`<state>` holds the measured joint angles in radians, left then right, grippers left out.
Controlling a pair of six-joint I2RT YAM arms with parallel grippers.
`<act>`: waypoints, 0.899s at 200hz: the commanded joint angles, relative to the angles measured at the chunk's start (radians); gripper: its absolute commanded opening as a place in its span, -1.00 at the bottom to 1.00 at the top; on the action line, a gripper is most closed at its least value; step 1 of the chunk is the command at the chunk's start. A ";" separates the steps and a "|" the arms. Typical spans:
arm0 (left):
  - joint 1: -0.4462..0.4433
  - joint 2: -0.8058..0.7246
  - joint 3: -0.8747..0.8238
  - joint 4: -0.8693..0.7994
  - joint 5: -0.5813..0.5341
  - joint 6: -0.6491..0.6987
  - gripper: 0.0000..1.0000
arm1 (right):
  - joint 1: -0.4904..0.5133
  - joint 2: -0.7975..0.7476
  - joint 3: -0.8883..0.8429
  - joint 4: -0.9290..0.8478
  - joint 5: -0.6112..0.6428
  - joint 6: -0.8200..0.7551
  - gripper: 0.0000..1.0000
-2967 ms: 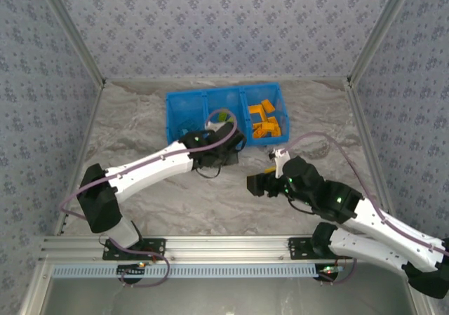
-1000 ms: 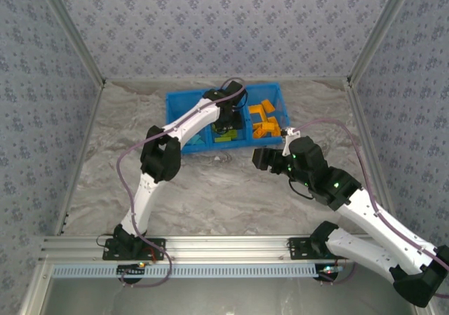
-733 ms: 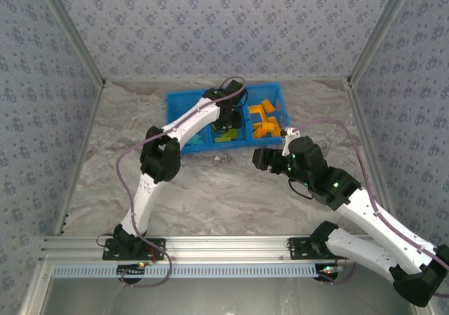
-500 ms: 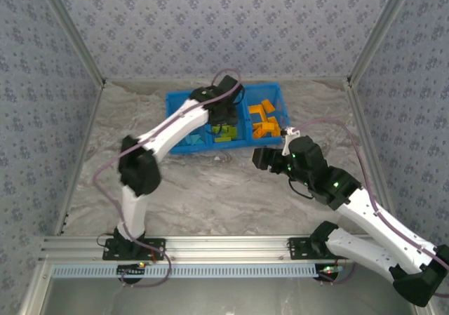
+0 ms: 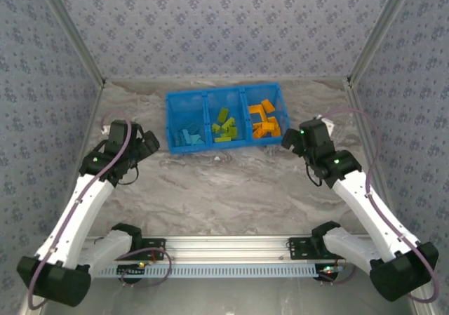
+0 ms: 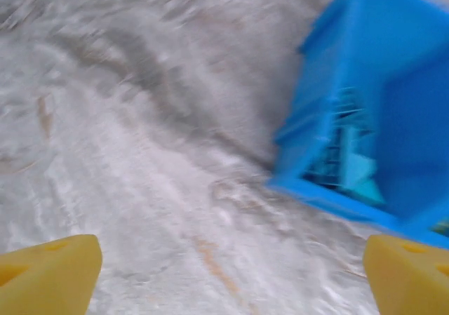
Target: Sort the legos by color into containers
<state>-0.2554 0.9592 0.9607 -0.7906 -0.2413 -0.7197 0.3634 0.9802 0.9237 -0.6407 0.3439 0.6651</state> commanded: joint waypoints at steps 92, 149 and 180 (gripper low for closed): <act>0.113 0.126 -0.403 0.803 -0.446 0.460 0.96 | -0.192 0.090 -0.420 0.816 0.218 -0.557 1.00; 0.203 0.345 -0.507 1.187 -0.157 0.578 0.96 | -0.252 0.362 -0.535 1.274 0.027 -0.650 1.00; 0.206 0.492 -0.408 1.240 -0.119 0.646 0.96 | -0.296 0.454 -0.505 1.346 -0.049 -0.716 1.00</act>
<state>-0.0559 1.3670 0.4717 0.2867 -0.4313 -0.1623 0.1108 1.3834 0.4007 0.5045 0.3916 0.0368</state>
